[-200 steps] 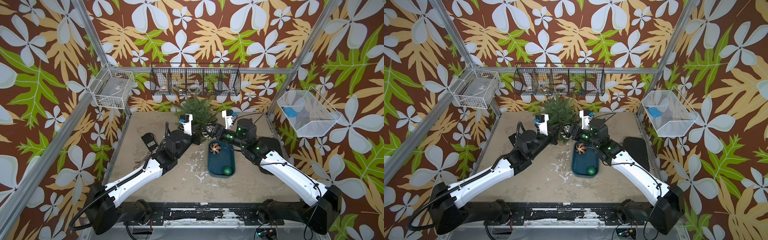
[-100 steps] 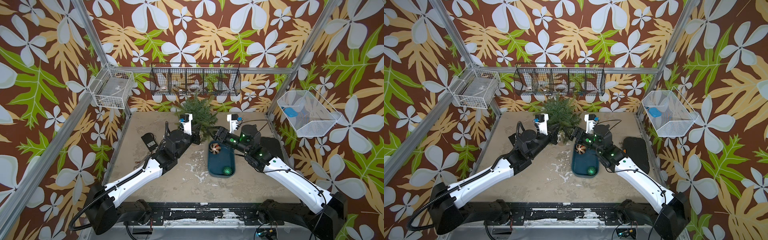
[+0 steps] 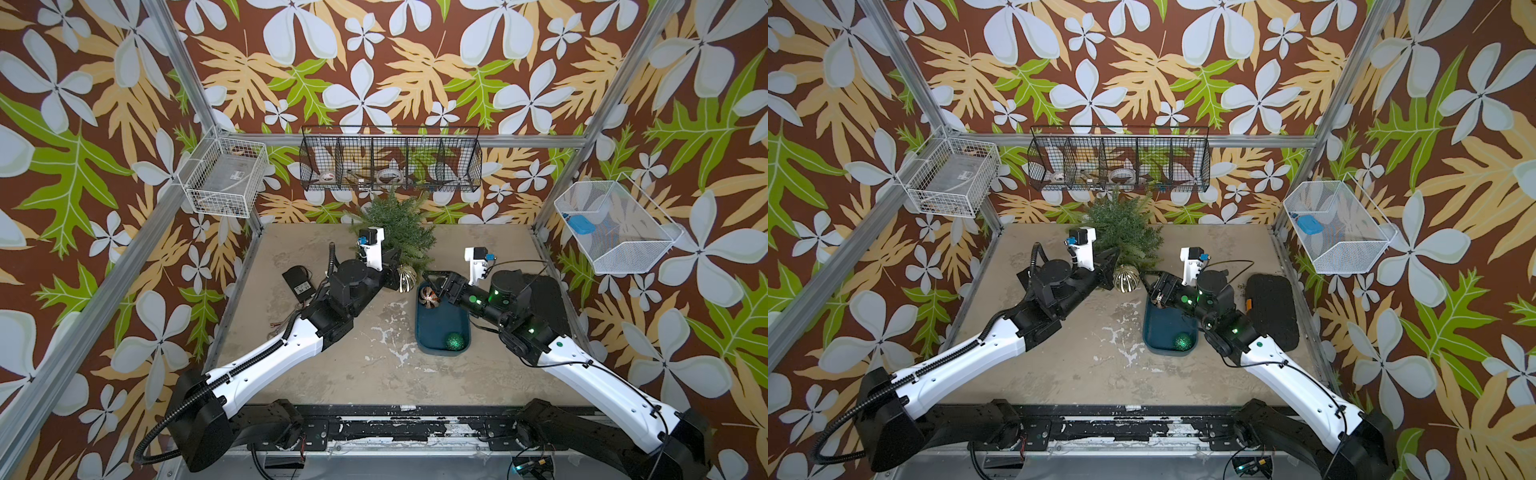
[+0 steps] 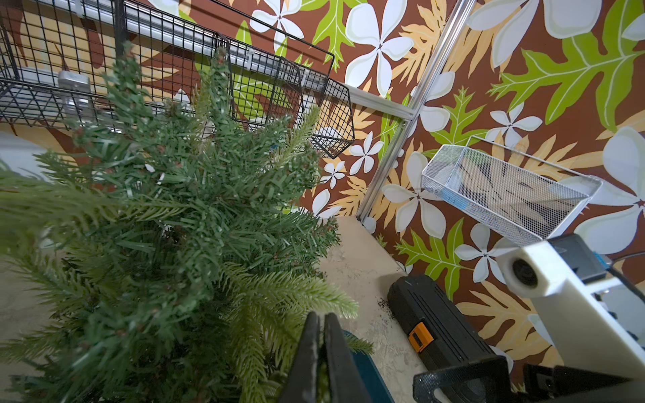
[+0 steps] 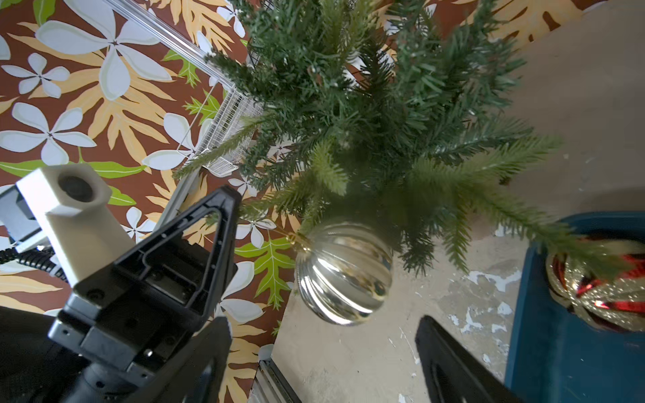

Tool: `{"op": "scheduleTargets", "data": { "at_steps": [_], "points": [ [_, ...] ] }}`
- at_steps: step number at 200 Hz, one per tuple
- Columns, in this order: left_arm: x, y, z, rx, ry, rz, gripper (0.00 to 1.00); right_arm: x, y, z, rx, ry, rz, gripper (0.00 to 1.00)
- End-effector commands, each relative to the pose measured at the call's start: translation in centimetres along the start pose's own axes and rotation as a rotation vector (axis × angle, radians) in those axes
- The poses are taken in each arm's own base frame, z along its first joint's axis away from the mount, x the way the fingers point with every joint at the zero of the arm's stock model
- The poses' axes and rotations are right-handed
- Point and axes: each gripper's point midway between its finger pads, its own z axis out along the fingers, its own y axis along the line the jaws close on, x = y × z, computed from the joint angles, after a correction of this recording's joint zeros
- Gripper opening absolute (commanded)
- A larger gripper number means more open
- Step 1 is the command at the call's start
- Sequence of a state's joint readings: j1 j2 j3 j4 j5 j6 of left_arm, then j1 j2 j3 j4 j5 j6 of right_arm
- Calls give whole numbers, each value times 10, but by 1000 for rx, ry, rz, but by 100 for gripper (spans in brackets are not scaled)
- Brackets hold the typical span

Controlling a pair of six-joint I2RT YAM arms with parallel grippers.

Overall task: Decorate the small christmas tree with ornaments
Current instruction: Hang an ornament on the christmas tree.

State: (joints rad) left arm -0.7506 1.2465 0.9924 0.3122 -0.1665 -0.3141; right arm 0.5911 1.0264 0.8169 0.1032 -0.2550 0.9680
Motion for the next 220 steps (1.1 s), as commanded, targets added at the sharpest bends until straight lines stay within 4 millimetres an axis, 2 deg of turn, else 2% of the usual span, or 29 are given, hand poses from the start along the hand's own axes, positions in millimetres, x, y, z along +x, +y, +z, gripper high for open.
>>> {"op": "scheduleTargets", "data": {
  "at_steps": [1, 20, 55, 69, 109, 154, 184, 199, 204, 220],
  "points": [
    [-5, -4, -3, 23, -22, -14, 31, -3, -4, -4, 24, -26, -15, 86],
    [-6, -6, -3, 31, -22, -19, 39, -4, -5, -8, 35, -31, -20, 85],
    [-9, -8, -8, 43, -27, -29, 43, -6, -5, -15, 47, -43, -36, 85],
    [-10, -8, -11, 45, -30, -36, 50, -6, -6, -18, 60, -45, -46, 85],
    [-12, -10, -24, 70, -24, -56, 62, -10, -8, -31, 119, -48, -112, 86],
    [-13, -8, -52, 75, -11, -69, 68, -12, -25, -49, 247, -45, -218, 85],
    [-7, 3, -78, 44, 7, -72, 72, -15, -34, -59, 303, -63, -267, 85],
    [1, 14, -93, 11, 8, -84, 75, -14, -43, -61, 341, -55, -299, 86],
    [5, 19, -98, -4, 13, -91, 80, -12, -48, -60, 364, -48, -306, 86],
    [21, 32, -113, -33, 28, -117, 81, -5, -66, -58, 423, -18, -339, 86]
  ]
}}
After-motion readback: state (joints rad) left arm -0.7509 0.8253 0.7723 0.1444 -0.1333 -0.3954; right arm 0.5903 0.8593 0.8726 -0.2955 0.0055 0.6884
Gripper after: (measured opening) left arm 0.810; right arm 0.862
